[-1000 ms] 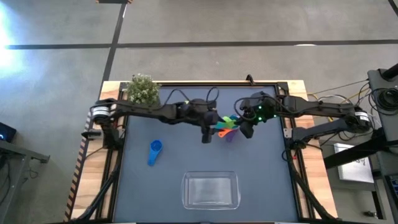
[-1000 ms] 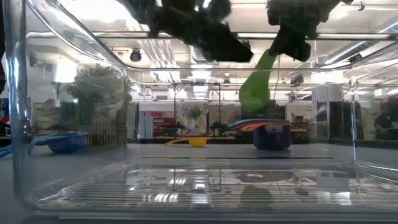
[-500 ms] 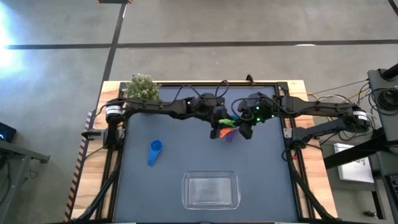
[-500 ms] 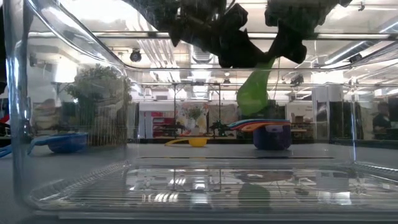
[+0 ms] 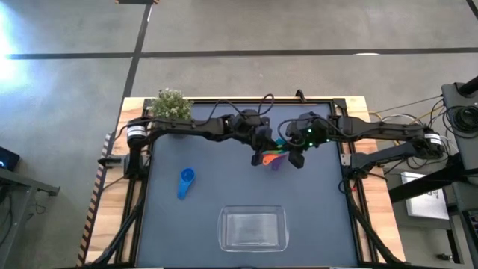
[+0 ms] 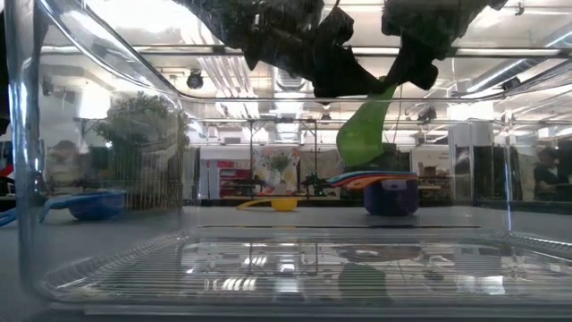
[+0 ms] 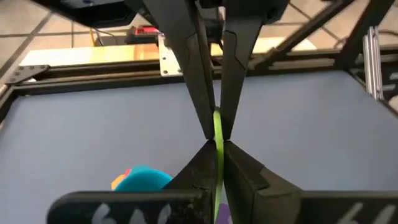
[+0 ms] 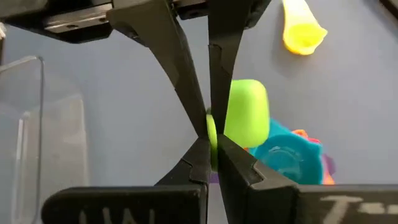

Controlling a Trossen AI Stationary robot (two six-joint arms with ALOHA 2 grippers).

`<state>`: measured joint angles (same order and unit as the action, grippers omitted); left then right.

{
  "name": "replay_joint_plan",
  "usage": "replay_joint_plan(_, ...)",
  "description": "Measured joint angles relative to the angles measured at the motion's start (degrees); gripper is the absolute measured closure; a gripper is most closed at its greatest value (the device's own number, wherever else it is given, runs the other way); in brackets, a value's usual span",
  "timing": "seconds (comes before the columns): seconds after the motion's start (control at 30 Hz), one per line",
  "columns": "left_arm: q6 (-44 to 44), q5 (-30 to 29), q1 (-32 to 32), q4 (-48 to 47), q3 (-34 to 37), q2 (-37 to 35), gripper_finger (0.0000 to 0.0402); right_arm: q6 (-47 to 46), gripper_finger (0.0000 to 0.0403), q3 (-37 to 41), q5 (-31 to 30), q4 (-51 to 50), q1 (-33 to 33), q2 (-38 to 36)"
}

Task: Nest measuring cups in basket
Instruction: Stack the green measuring cup on the light blue measuring cup

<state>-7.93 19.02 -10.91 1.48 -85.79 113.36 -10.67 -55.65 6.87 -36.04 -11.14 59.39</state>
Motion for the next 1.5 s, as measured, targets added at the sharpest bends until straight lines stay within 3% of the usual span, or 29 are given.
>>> replay_joint_plan(0.23, 4.04, -0.6, -1.61, -1.37, 0.16, -0.35, 0.0401, 2.65, 0.0352, -6.08, -5.57, -7.43, 0.0, -2.51)
replay_joint_plan(0.43, 8.16, -3.53, -2.5, 3.79, 0.73, -0.55, 0.0401, 2.75, 0.0327, -8.64, -11.14, -11.28, 0.7, -6.49)
replay_joint_plan(0.63, 17.3, -3.49, -3.5, 23.54, 5.86, -0.96, 0.0401, 2.37, 0.0325, -2.34, -18.54, -6.44, 2.17, -14.77)
replay_joint_plan(0.83, 33.48, -3.51, -5.06, 52.1, 18.23, -0.96, 0.0401, 1.47, 0.0336, 6.86, -18.98, 3.0, 2.27, -24.17)
replay_joint_plan(0.93, 39.23, -3.87, -4.93, 59.16, 23.03, -0.96, 0.0401, 1.82, 0.0339, 11.08, -18.99, 7.79, 2.25, -27.22)
replay_joint_plan(1.17, 43.96, -6.58, -3.63, 58.53, 24.83, -0.96, 0.0401, 4.94, 0.0338, 17.5, -18.97, 17.53, 2.26, -29.17)
replay_joint_plan(1.5, 45.98, -7.55, -3.32, 50.35, 20.46, 0.1, 0.0401, 7.7, 0.0338, 18.76, -18.97, 20.75, 2.25, -27.31)
